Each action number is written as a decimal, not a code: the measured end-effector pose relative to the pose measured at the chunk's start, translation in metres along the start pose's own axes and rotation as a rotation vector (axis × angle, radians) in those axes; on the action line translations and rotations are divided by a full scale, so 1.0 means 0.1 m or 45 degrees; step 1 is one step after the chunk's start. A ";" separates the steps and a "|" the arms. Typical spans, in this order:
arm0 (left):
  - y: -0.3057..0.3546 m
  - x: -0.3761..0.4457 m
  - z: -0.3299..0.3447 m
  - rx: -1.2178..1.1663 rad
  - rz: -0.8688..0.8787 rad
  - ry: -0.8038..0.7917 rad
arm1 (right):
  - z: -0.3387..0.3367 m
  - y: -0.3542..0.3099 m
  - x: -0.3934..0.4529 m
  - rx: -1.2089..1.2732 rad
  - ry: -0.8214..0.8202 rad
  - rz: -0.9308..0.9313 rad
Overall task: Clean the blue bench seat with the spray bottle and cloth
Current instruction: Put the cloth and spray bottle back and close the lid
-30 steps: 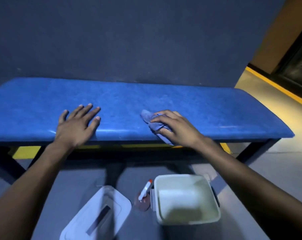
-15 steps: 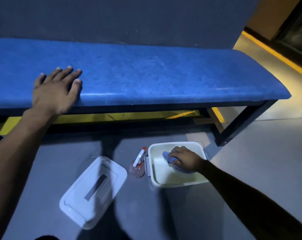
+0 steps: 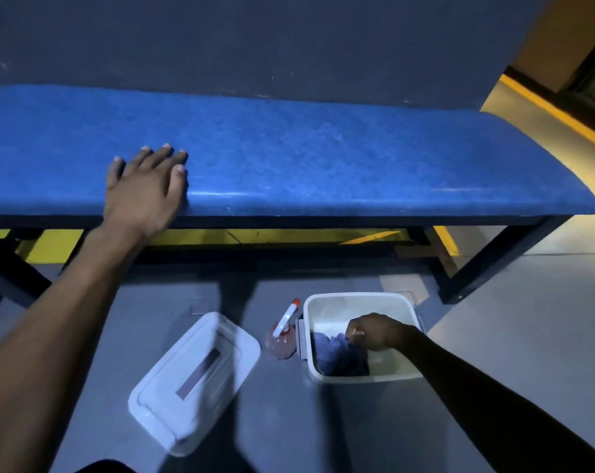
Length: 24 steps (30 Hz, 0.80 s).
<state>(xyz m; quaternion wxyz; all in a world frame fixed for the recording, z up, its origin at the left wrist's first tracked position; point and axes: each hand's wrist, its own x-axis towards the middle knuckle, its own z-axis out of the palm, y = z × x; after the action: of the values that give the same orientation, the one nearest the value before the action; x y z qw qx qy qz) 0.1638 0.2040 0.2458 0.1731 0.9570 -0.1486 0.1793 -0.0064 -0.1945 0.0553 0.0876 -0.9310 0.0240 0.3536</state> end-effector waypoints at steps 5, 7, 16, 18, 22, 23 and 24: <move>0.91 -1.01 0.54 -0.506 0.713 0.017 | -0.44 -0.01 -0.38 0.007 0.040 -0.070; 1.09 -1.30 1.06 -0.568 0.470 -0.199 | -0.52 -0.01 -0.51 0.071 0.093 -0.087; 1.25 -1.74 2.33 -0.548 -0.438 -0.887 | -0.39 0.08 -0.69 0.012 0.041 -0.080; 1.25 -1.75 2.39 -0.581 -0.481 -0.764 | -0.35 0.12 -0.69 0.006 0.031 -0.090; 1.10 -1.82 2.27 -0.633 -0.500 -0.582 | -0.34 0.16 -0.70 0.030 0.037 -0.075; 1.04 -1.82 2.20 -0.618 -0.487 -0.514 | -0.34 0.17 -0.70 0.036 0.046 -0.077; 1.00 -1.79 2.10 -0.582 -0.475 -0.452 | -0.33 0.17 -0.70 0.040 0.046 -0.078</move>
<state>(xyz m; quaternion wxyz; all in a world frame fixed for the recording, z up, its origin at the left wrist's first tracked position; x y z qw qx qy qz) 0.0309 0.0731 0.0197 0.3844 0.9204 -0.0351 -0.0627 -0.0384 -0.2185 0.1235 0.1126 -0.9360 0.0025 0.3335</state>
